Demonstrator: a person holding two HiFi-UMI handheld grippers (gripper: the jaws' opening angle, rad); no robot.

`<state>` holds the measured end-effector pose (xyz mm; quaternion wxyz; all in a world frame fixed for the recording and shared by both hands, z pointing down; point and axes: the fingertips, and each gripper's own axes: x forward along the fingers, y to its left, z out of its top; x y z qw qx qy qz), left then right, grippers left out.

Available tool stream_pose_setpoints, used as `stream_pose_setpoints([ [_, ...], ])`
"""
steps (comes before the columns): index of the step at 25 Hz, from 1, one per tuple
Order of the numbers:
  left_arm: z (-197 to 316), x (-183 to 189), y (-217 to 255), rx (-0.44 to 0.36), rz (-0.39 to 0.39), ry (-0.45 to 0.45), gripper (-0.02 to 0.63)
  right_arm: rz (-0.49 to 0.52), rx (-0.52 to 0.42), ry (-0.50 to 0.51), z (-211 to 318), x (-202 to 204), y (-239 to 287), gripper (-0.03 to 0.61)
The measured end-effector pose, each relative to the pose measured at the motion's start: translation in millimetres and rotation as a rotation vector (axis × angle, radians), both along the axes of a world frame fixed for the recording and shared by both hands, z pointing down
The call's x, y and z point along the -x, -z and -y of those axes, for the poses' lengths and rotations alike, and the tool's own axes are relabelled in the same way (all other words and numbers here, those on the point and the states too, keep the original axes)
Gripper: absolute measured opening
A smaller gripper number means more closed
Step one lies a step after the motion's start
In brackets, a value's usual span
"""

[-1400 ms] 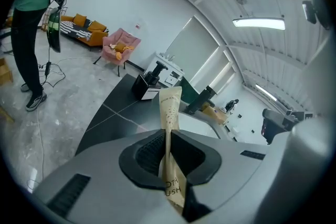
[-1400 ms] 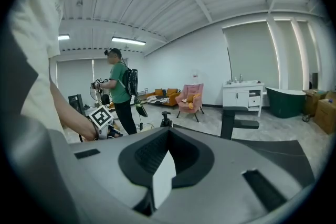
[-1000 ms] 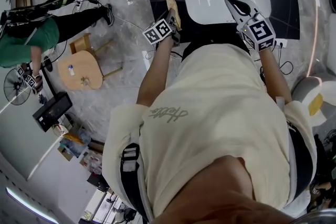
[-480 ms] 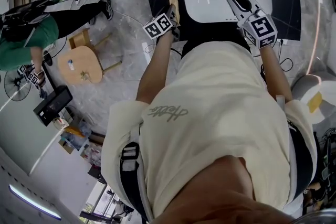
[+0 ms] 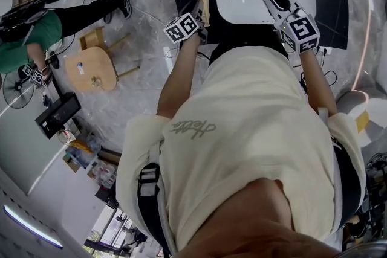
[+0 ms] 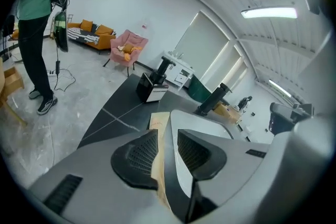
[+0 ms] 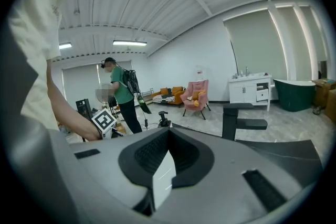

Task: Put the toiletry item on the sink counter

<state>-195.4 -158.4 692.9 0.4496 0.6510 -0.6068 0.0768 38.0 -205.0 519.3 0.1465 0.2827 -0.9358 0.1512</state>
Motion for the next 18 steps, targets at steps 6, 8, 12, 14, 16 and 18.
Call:
stream_pose_setpoints([
  [6, 8, 3, 61, -0.192, 0.053, -0.054, 0.120, 0.032, -0.012, 0.001, -10, 9, 15, -0.006],
  [8, 10, -1, 88, -0.254, 0.052, -0.092, 0.120, 0.038, -0.018, 0.017, -15, 14, 23, -0.006],
  [12, 9, -5, 139, -0.367, 0.089, -0.139, 0.003, 0.106, 0.000, 0.040, -28, 26, 42, -0.006],
  [14, 8, -8, 166, -0.428, 0.114, -0.171, 0.003, 0.141, -0.016, 0.033, -32, 31, 57, -0.006],
  [16, 6, -11, 196, -0.497, 0.124, -0.191, 0.003, 0.148, -0.062, 0.036, -35, 35, 76, -0.006],
  [18, 6, -15, 227, -0.577, 0.121, -0.197, 0.003, 0.178, -0.099, 0.043, -35, 37, 98, -0.006],
])
